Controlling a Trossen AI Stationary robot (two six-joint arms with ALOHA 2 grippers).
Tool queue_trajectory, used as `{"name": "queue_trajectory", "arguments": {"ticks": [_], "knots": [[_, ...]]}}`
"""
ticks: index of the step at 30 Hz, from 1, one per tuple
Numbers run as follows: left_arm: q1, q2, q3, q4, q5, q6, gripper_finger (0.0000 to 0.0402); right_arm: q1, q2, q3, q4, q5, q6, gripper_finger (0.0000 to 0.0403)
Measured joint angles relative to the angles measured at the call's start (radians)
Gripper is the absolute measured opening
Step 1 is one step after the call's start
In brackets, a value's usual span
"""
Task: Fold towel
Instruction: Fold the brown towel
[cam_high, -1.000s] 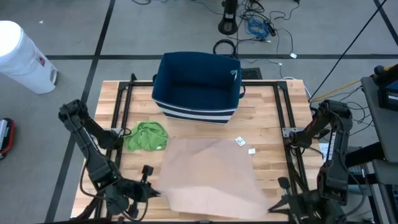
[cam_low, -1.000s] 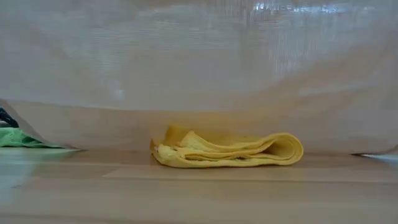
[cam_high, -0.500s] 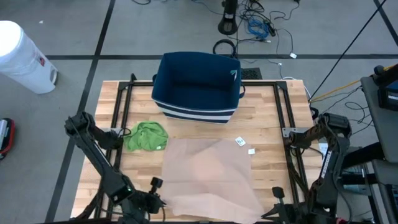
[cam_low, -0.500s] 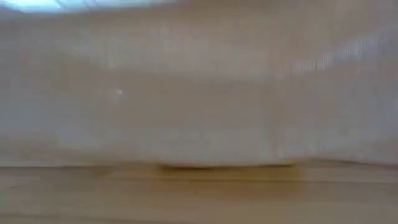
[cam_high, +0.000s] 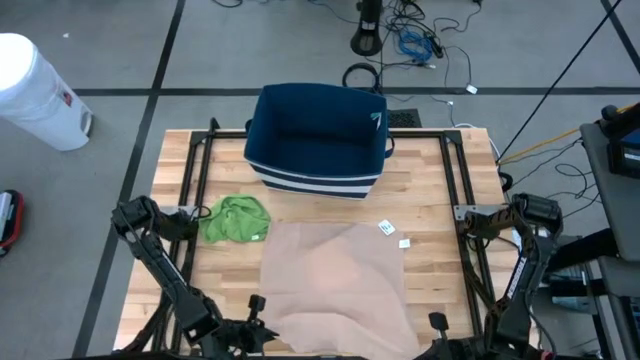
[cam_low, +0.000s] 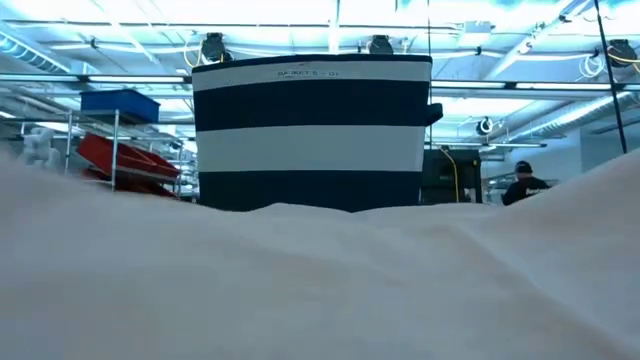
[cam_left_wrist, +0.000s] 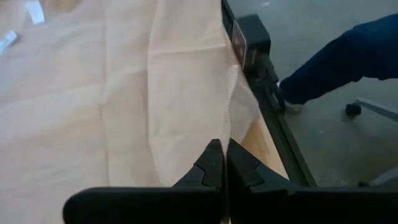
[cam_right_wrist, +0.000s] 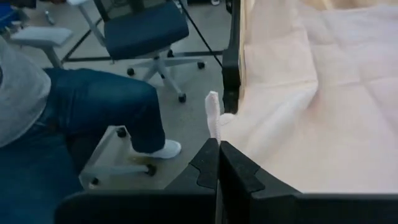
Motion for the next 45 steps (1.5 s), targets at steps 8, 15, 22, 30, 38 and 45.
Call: {"name": "queue_trajectory", "arguments": {"ticks": [8, 15, 22, 30, 38, 45], "knots": [[-0.018, -0.007, 0.0, -0.025, -0.259, -0.05, 0.0, 0.002, -0.002, 0.0, 0.001, 0.071, -0.042, 0.0], [-0.009, -0.008, 0.0, -0.239, -0.537, -0.358, 0.0, -0.011, -0.007, 0.0, -0.224, 0.248, 0.13, 0.0], [0.036, -0.008, 0.0, -0.501, -0.586, -0.689, 0.0, -0.049, -0.007, 0.0, -0.513, 0.317, 0.444, 0.0], [0.099, -0.008, 0.0, -0.675, -0.687, -0.916, 0.0, -0.12, -0.007, 0.0, -0.887, 0.362, 0.879, 0.0], [0.167, -0.008, 0.0, -0.801, -0.826, -1.042, 0.0, -0.212, -0.008, 0.0, -1.123, 0.551, 1.039, 0.0], [0.24, -0.008, 0.0, -0.893, -0.8, -1.042, 0.0, -0.303, -0.008, 0.0, -1.164, 0.549, 0.967, 0.0]]}}
